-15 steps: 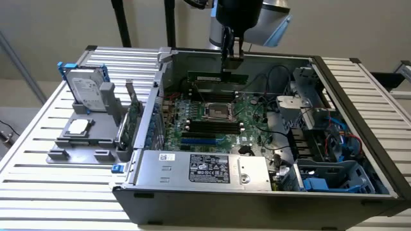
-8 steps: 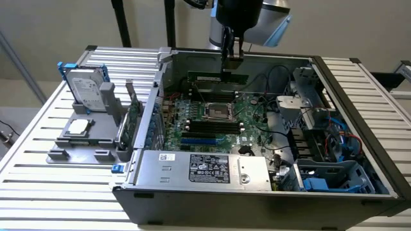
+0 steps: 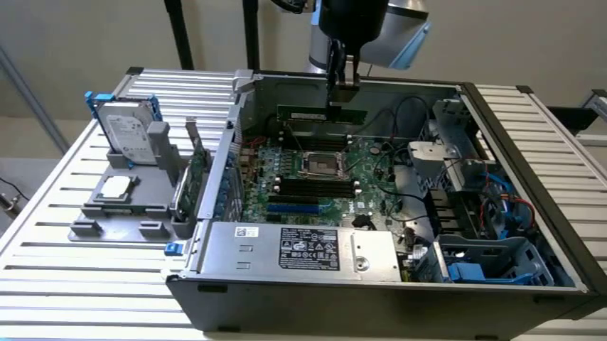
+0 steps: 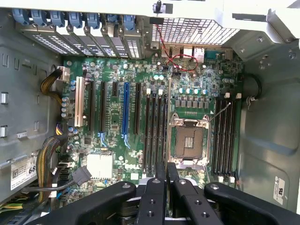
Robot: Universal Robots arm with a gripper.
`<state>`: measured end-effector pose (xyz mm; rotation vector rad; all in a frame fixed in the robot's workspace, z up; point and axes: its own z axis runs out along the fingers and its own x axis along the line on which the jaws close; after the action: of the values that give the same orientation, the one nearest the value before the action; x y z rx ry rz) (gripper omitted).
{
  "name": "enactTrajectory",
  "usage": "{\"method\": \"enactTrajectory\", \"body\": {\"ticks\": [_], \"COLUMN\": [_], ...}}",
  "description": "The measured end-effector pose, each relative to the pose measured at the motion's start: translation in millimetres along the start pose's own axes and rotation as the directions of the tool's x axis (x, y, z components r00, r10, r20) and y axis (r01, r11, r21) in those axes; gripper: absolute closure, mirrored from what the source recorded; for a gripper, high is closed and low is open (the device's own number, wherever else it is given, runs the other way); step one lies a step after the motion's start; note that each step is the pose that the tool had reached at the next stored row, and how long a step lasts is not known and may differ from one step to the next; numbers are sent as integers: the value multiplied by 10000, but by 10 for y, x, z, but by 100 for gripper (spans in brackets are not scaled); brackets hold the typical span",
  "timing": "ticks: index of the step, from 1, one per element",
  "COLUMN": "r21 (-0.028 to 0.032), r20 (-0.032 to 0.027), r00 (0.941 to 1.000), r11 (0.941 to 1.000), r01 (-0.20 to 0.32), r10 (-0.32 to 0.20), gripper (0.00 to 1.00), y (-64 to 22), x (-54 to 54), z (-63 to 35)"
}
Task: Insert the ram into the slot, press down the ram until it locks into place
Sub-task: 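Insert the ram into the slot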
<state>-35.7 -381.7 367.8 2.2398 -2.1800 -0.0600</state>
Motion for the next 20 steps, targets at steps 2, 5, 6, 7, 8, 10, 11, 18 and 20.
{"method": "enactTrajectory", "body": {"ticks": [2, 5, 6, 7, 8, 10, 11, 18, 20], "r21": [-4, -5, -5, -4, -4, -5, -5, -5, -4], "r20": [-2, -1, -1, 0, 0, -2, -2, -1, 0], "r00": [10000, 10000, 10000, 10000, 10000, 10000, 10000, 10000, 10000], "r11": [10000, 10000, 10000, 10000, 10000, 10000, 10000, 10000, 10000], "r01": [1, 0, 0, 1, 1, -1, 0, 0, 0], "r10": [-1, 0, 0, -1, -1, 1, 0, 0, 0], "gripper": [87, 87, 87, 87, 87, 87, 87, 87, 87], "y": [-9, -24, -31, -39, -45, -48, -51, -59, -60], "x": [1, 2, 3, 3, 3, 4, 5, 7, 7], "z": [24, 78, 96, 114, 132, 168, 186, 314, 350]}}
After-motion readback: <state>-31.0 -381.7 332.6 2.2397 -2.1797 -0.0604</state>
